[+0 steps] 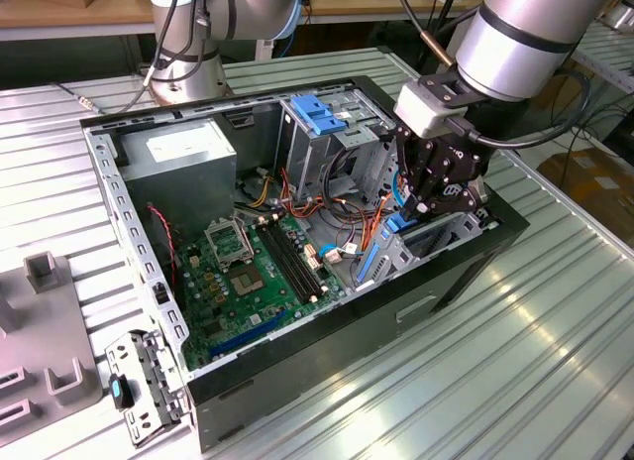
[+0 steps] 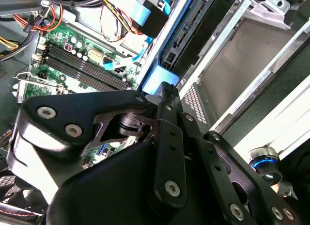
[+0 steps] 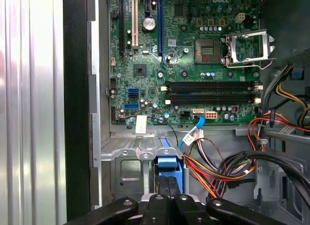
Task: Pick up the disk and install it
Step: 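Insert the first disk wire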
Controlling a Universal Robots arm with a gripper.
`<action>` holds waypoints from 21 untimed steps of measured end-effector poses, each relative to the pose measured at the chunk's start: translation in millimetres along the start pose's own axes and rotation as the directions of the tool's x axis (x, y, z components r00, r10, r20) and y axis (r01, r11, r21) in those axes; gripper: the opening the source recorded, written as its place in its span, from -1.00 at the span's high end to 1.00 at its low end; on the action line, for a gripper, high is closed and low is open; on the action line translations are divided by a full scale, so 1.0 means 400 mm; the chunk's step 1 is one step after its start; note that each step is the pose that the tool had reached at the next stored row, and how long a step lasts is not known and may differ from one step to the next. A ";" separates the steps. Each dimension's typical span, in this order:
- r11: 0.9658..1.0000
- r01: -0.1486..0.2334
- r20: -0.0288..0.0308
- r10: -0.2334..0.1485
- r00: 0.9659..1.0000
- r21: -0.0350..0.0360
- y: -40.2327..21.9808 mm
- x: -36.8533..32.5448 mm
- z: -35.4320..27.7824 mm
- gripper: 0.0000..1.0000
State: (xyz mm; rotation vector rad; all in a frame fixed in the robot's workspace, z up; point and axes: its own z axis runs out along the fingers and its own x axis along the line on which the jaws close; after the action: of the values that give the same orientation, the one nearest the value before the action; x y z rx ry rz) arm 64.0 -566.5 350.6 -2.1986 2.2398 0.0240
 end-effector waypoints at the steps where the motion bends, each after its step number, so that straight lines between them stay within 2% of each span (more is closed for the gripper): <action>1: 1.000 0.000 0.000 0.000 1.000 0.000 0.000 0.000 0.000 0.76; 6: 1.000 0.000 0.000 0.000 1.000 0.000 -0.003 0.000 0.000 0.76; 16: 1.000 0.000 0.000 0.000 1.000 0.000 -0.065 -0.001 -0.001 0.76; 18: 1.000 0.002 0.000 -0.002 1.000 0.000 -0.073 -0.001 -0.001 0.76; 21: 1.000 0.027 0.000 -0.027 1.000 -0.001 -0.073 -0.002 -0.017 0.76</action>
State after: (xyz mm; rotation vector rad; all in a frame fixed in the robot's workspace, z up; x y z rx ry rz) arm 93.3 -566.5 357.1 -2.2286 2.2102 0.0248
